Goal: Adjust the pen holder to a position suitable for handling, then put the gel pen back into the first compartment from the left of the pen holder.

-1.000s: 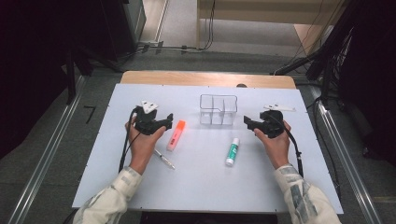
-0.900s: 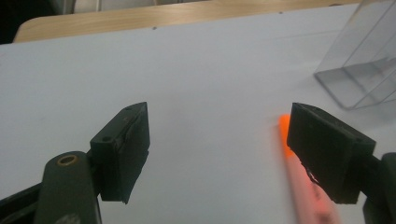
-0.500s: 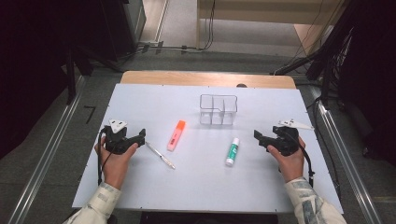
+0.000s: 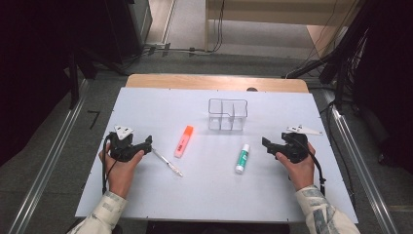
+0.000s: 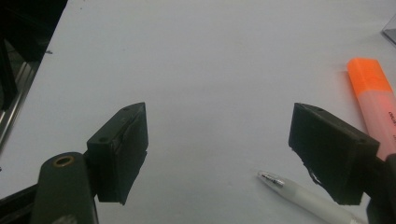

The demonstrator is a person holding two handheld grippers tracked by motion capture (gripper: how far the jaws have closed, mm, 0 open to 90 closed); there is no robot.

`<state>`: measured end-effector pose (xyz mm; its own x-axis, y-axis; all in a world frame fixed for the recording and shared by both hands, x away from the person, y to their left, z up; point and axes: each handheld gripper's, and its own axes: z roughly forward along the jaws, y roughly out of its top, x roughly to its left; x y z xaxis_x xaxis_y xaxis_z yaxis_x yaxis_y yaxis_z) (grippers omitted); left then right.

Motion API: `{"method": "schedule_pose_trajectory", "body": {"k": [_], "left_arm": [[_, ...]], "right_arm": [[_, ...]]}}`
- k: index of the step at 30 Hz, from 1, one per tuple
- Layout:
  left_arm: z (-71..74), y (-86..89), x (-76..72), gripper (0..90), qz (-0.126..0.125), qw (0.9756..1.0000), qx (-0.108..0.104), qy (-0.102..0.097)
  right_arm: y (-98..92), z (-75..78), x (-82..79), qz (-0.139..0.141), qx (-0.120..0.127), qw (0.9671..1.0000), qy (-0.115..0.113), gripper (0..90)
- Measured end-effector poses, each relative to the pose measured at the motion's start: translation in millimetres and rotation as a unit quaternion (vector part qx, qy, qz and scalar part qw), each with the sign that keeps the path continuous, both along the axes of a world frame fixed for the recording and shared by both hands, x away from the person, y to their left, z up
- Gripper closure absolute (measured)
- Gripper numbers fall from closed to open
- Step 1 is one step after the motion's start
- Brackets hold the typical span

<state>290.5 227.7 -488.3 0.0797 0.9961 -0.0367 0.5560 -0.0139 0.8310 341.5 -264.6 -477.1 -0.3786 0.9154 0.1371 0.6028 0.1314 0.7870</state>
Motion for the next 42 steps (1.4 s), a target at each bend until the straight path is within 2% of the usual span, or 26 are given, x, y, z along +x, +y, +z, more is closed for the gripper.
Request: {"method": "schedule_pose_trajectory", "body": {"k": [10, 16, 26, 42], "left_arm": [[-2.1, 5.8, 1.7, 18.4, 0.007, 0.9999, -0.01, 0.007], [-4.6, 10.6, 2.0, 18.4, 0.018, 0.9994, -0.029, 0.006], [-6.0, 9.6, 3.8, 18.4, 0.017, 0.9994, -0.029, 0.007], [-6.6, 10.9, 4.6, 18.4, 0.021, 0.9994, -0.029, 0.005]], "right_arm": [[13.2, 1.8, -3.7, 0.021, -0.003, 0.9997, -0.009, 13.3], [23.6, 1.1, -4.3, 0.033, -0.006, 0.9994, -0.013, 13.3], [41.2, 0.4, -8.0, 0.054, -0.011, 0.9984, -0.014, 13.2], [58.7, 1.3, -11.0, 0.073, -0.007, 0.9972, -0.016, 13.3]]}}
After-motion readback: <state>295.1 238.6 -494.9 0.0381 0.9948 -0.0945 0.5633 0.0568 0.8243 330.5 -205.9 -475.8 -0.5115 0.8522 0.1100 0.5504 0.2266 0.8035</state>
